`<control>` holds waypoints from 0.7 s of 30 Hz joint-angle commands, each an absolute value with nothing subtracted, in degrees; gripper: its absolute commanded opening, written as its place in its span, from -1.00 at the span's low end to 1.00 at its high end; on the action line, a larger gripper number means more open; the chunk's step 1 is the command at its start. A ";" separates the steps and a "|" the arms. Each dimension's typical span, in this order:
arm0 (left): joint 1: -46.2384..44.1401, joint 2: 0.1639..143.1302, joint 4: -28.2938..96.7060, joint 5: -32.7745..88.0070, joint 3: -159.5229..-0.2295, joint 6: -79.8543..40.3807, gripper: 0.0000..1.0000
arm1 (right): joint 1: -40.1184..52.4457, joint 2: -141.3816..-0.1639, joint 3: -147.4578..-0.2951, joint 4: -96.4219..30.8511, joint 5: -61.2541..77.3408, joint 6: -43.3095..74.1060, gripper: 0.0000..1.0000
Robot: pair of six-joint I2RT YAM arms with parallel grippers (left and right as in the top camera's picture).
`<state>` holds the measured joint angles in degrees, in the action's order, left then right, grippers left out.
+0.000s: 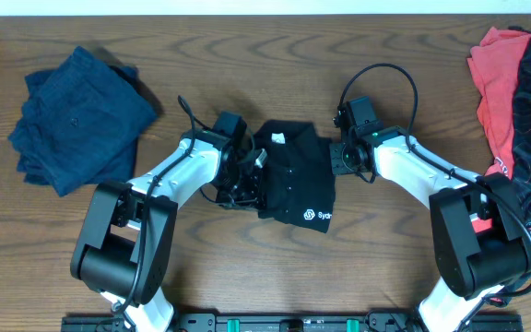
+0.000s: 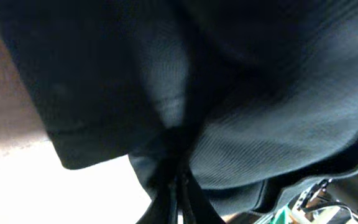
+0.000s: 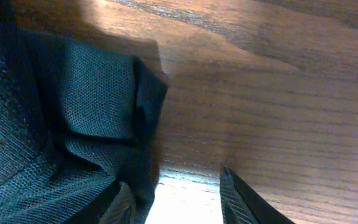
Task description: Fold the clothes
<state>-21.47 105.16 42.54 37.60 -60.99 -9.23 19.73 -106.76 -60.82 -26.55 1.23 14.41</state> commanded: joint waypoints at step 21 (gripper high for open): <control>-17.80 96.33 51.64 23.53 -60.07 -17.91 -0.88 | 15.81 -109.30 -59.68 -30.68 -1.08 13.63 -0.18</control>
<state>-17.89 96.33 51.83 26.17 -60.84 -15.70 16.60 -106.76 -61.34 -29.58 0.27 14.20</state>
